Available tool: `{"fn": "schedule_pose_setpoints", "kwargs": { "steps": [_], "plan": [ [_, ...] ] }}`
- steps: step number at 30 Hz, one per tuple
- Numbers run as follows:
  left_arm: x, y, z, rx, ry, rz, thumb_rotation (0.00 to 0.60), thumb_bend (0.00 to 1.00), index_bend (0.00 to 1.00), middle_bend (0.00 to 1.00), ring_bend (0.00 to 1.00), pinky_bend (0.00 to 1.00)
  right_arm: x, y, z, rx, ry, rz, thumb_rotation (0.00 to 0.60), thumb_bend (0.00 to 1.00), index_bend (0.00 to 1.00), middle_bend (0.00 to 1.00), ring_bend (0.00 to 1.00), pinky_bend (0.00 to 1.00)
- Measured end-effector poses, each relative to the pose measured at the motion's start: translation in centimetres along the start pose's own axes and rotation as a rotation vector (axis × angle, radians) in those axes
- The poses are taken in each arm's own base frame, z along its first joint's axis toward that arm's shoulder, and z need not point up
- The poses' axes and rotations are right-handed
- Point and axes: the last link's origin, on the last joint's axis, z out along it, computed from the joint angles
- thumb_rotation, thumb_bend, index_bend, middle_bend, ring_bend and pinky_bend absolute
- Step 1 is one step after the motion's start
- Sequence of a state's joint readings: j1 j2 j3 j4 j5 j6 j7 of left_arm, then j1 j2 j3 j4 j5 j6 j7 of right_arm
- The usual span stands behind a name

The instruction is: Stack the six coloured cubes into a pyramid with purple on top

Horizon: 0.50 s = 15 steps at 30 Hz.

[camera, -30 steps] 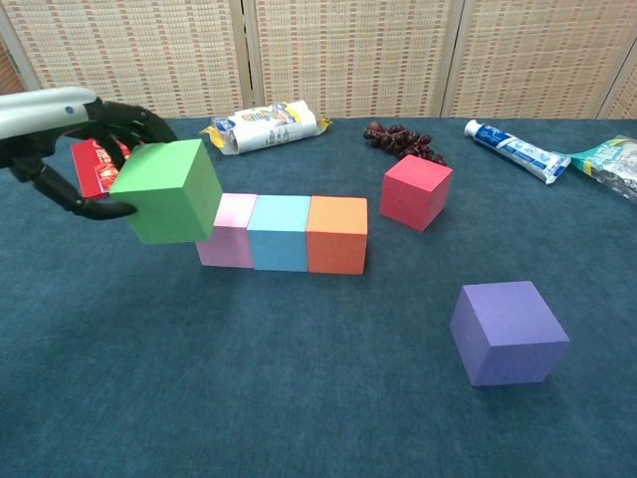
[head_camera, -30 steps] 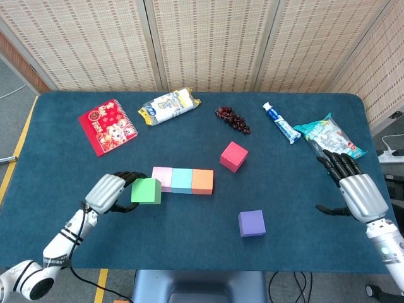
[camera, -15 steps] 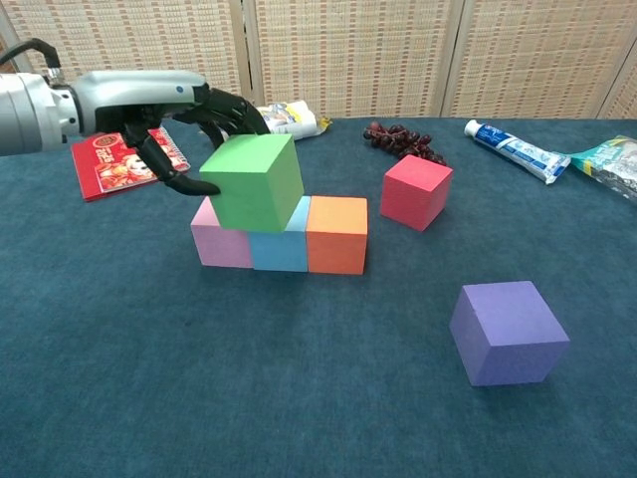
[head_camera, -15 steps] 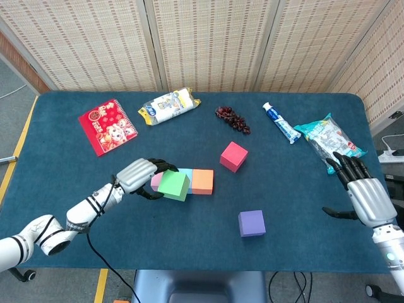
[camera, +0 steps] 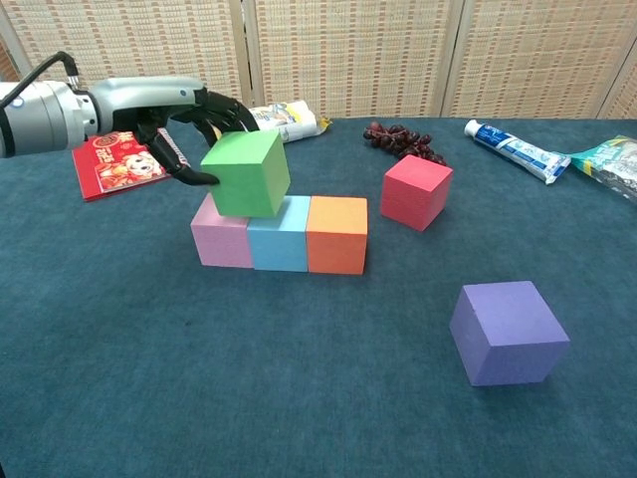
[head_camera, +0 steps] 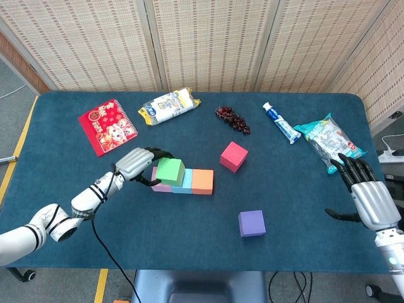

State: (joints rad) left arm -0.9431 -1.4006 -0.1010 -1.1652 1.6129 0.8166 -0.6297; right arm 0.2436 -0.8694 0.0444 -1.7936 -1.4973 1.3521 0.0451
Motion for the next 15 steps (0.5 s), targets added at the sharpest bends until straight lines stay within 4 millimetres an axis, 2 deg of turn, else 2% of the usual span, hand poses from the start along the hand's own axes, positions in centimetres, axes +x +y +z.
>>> {"fn": "schedule_pose_setpoints", "kwargs": {
  "steps": [15],
  "plan": [
    [-0.66, 0.32, -0.05, 0.059, 0.013, 0.062, 0.6, 0.32, 0.38, 0.29, 0.22, 0.28, 0.09, 0.47, -0.21, 0.001, 0.003, 0.008, 0.6, 0.1, 0.0, 0.0, 0.0, 0.02]
  ]
}}
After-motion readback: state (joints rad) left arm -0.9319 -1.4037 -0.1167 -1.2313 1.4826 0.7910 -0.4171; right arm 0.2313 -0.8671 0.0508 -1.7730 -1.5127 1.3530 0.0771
